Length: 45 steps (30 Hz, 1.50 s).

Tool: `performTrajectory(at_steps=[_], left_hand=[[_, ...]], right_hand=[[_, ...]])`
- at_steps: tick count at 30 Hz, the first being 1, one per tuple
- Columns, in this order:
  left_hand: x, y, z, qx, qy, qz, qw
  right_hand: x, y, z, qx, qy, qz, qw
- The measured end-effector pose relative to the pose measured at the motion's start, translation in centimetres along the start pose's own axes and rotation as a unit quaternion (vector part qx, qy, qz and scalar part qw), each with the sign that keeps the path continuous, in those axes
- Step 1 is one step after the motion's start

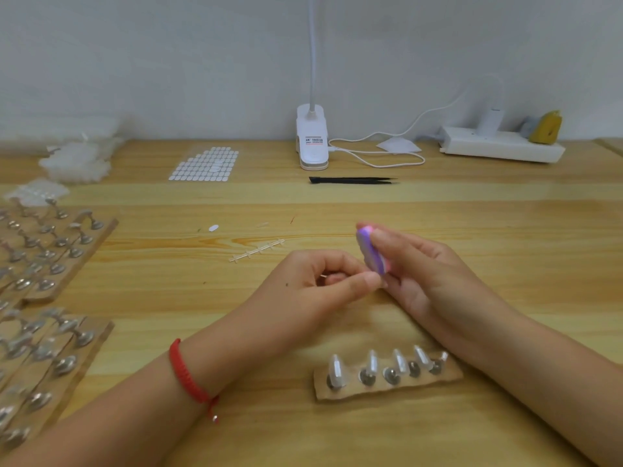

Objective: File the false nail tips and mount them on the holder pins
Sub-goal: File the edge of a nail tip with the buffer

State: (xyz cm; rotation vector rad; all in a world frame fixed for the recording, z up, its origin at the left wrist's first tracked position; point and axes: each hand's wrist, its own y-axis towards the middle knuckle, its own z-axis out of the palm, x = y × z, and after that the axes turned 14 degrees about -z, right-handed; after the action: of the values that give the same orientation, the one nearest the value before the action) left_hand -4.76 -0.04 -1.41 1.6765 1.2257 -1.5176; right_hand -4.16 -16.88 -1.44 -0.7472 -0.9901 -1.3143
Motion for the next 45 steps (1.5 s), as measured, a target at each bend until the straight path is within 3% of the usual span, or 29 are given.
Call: performTrajectory(at_steps=[4, 8, 12, 15, 20, 24, 28, 31, 35, 39, 43, 45], left_hand=[[-0.2, 0.2, -0.5, -0.067, -0.096, -0.022, 0.993], [-0.1, 0.4, -1.3, -0.1, -0.182, -0.048, 0.977], [-0.1, 0.4, -1.1, -0.09, -0.149, -0.042, 0.984], [-0.2, 0.3, -1.0, -0.062, -0.108, -0.039, 0.991], [-0.2, 0.4, -1.2, -0.075, -0.15, -0.052, 0.984], [-0.1, 0.4, -1.2, -0.059, -0.129, -0.056, 0.988], [0.0, 0.4, -1.2, -0.069, -0.13, -0.055, 0.988], [-0.1, 0.4, -1.1, -0.063, -0.117, -0.056, 0.99], [0.0, 0.4, -1.1, -0.079, -0.136, -0.052, 0.986], [-0.1, 0.3, -1.0, -0.064, -0.127, -0.054, 0.988], [-0.4, 0.2, -1.0, -0.082, -0.155, -0.051, 0.983], [-0.3, 0.3, -0.9, -0.079, -0.132, -0.048, 0.987]], right_hand=[[0.4, 0.1, -0.4, -0.021, 0.055, -0.004, 0.998], [0.5, -0.2, -0.2, 0.013, 0.022, -0.009, 1.0], [0.2, -0.4, 0.2, 0.044, -0.026, -0.027, 0.998], [0.3, -0.1, -0.3, -0.002, 0.019, -0.019, 1.0], [0.0, -0.4, 0.2, 0.048, -0.038, -0.034, 0.998], [0.3, -0.2, -0.1, -0.01, 0.017, -0.031, 0.999], [0.2, -0.4, 0.2, 0.041, -0.028, -0.038, 0.998], [0.2, -0.3, 0.0, 0.004, -0.009, -0.046, 0.999], [0.2, -0.4, 0.2, 0.044, -0.031, -0.038, 0.998], [0.3, -0.2, -0.2, -0.003, -0.003, -0.038, 0.999], [0.2, -0.5, 0.3, 0.04, -0.035, -0.035, 0.998], [0.2, -0.3, 0.2, 0.007, -0.019, -0.038, 0.999]])
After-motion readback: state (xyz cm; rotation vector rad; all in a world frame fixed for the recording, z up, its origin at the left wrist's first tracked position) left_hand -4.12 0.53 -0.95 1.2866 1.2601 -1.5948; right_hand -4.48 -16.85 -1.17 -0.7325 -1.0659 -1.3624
